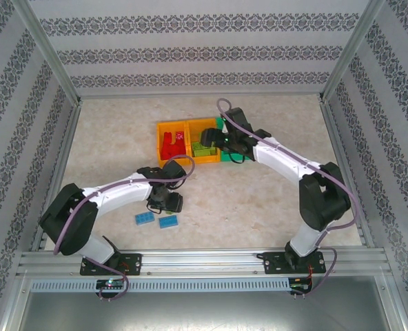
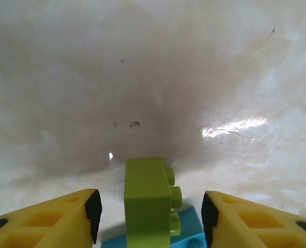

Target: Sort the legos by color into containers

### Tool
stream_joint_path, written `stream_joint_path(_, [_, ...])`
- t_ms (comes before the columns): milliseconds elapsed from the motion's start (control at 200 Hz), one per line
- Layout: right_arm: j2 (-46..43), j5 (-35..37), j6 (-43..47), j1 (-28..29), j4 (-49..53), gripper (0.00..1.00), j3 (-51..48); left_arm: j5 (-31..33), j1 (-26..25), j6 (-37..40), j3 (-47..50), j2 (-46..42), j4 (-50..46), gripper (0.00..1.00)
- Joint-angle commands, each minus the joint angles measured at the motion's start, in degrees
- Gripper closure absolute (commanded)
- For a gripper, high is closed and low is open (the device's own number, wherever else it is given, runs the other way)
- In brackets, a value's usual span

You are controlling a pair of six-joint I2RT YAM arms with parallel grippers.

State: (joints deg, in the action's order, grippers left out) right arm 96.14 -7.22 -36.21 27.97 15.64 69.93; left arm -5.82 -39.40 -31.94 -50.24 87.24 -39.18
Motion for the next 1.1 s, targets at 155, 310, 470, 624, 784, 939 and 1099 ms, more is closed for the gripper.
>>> stream_joint_path(155, [-12.9, 3.3, 1.2, -7.1, 0.4, 0.14, -11.8, -0.4, -1.3, 1.0, -2.4, 3.9, -0.9, 0.53])
stream_joint_path(310, [-19.2, 4.1, 1.5, -11.5, 1.3, 0.13, -16.7, -0.3, -1.6, 1.5, -3.0, 5.0, -1.2, 0.66])
stream_joint_path(470, [-24.6, 4.4, 2.1, -14.7, 2.2, 0.12, -20.9, 1.1, -1.6, 1.5, -4.5, 5.2, -1.5, 0.73])
stream_joint_path(624, [-27.5, 5.1, 3.0, -15.1, 2.2, 0.12, -25.5, 4.4, -1.4, 2.5, -10.2, 6.8, -2.7, 0.75])
stream_joint_path(784, [-27.9, 3.4, 2.7, -14.3, 2.0, 0.15, -29.4, 4.1, 0.0, 5.0, -22.0, 11.8, -3.4, 0.76])
stream_joint_path(939, [-29.1, 5.7, 2.4, -10.4, 1.4, 0.15, -32.6, 3.8, 2.9, 6.2, -36.0, 18.4, -4.4, 0.75])
stream_joint_path(1099, [-29.7, 7.6, 2.7, -5.5, 0.9, 0.15, -34.6, 3.4, 5.8, 6.5, -50.1, 26.9, -6.1, 0.74])
